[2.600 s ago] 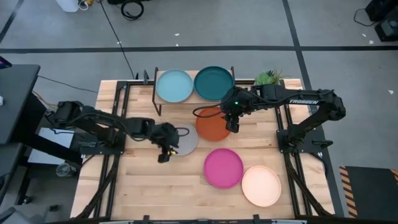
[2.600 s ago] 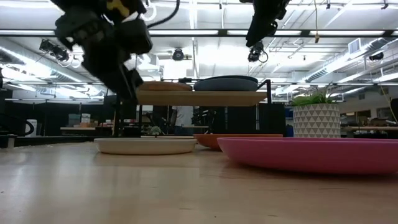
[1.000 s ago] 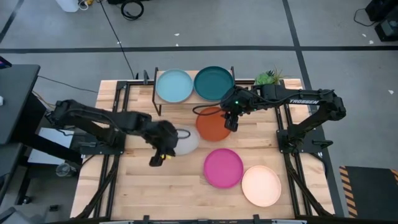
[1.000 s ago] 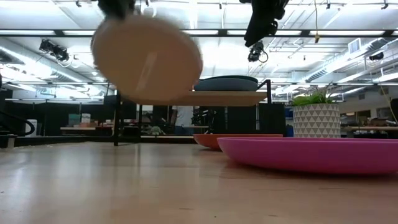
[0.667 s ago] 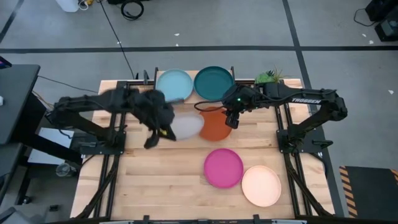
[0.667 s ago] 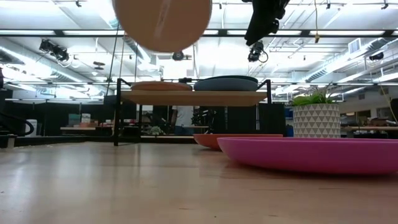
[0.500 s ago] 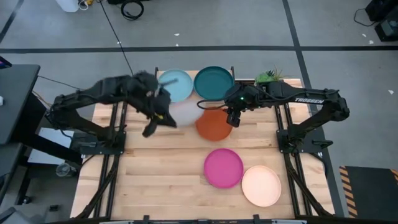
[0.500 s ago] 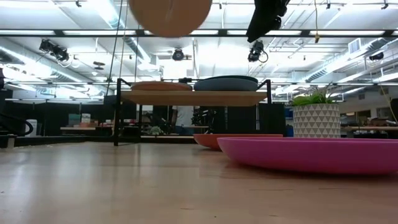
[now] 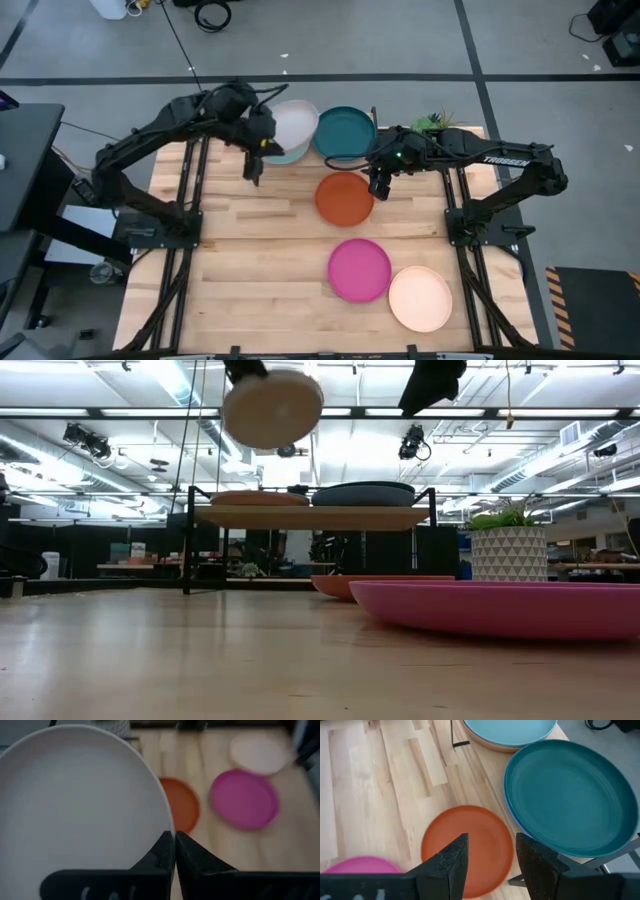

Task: Place and stack plates onto a shelf
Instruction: Stack the gray plate on top of the light green plate on the shelf

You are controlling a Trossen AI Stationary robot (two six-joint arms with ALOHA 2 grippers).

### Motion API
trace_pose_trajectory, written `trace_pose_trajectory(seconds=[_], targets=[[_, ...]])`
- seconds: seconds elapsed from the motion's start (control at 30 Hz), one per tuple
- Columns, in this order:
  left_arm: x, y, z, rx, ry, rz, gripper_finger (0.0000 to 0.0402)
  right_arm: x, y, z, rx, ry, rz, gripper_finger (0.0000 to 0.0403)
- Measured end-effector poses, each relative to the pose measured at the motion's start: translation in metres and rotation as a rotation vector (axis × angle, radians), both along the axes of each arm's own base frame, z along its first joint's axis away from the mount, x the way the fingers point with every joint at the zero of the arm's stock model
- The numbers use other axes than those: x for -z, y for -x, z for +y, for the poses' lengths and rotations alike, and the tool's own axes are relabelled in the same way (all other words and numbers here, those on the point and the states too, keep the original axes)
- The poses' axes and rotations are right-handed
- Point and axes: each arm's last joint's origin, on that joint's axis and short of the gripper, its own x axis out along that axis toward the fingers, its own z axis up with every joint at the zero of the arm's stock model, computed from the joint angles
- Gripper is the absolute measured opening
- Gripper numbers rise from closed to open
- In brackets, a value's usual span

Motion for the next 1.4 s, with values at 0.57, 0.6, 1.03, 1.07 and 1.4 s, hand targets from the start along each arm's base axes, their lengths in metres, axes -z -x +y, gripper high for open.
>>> trace_pose_trajectory(seconds=[0.57,0.6,1.03,1.07,1.4], targets=[[0.061,-0.027,0.052,-0.013,-0.104,0.365,0.0014,-0.001,-0.001,-0.001,0.014,0.011,-0.016,0.0170],[0.061,-0.026,0.054,-0.017,-0.101,0.368,0.0014,-0.001,-0.001,-0.001,0.014,0.012,-0.019,0.0170],[0.076,-0.024,0.055,-0.017,-0.071,0.388,0.0014,-0.002,-0.001,-0.001,0.018,0.016,-0.021,0.0170],[0.083,-0.021,0.054,-0.019,-0.053,0.415,0.0014,-0.002,-0.001,-0.001,0.018,0.016,-0.021,0.0170],[0.101,-0.032,0.044,-0.017,-0.112,0.390,0.0014,-0.002,-0.001,-0.001,0.014,0.011,-0.022,0.0170]])
